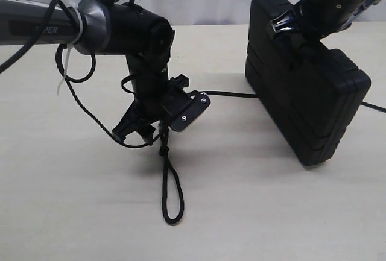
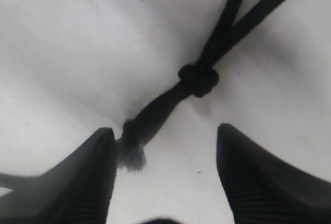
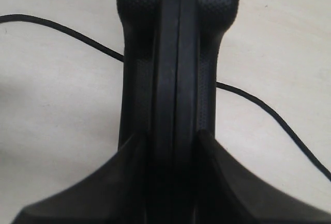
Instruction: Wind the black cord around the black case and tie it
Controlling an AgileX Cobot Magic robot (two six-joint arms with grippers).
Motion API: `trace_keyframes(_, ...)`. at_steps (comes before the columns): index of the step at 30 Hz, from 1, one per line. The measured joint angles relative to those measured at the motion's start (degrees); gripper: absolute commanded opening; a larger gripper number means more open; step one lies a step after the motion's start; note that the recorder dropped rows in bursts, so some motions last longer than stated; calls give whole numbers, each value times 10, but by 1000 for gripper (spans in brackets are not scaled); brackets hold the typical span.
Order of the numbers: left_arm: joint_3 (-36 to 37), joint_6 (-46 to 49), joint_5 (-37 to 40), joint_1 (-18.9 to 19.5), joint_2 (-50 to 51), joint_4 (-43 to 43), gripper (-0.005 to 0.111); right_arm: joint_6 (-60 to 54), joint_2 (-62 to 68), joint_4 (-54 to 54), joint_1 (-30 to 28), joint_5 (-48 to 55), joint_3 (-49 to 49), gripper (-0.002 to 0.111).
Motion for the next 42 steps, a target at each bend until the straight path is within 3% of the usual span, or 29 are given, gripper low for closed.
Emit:
trace_keyframes(8,0,71,-8,-7,11,-16,52,0,0,0,0,1,0,29)
trace_keyframes(14,0,102,-10,-8,23,-17,29,0,0,2,0,1,0,29)
trace_keyframes(18,0,103,-10,-8,36,-17,28,0,0,6,0,1,0,29)
trace_keyframes(20,0,103,-10,-8,36,-18,20,0,0,6,0,1,0,29)
trace_keyframes(23,0,48,-9,-8,36,-18,0,-1,0,6,0,1,0,29)
trace_keyframes(27,0,-136,-39,-9,36,-18,0,-2,0,6,0,2,0,29)
trace_keyframes(33,0,-306,-133,-9,17,-73,0,-2,0,6,0,2,0,29)
trace_keyframes(37,0,-346,-197,-1,-22,-190,0,-2,0,6,0,2,0,29)
trace_keyframes(42,0,-366,-212,15,-37,-304,0,-2,0,7,0,2,0,29)
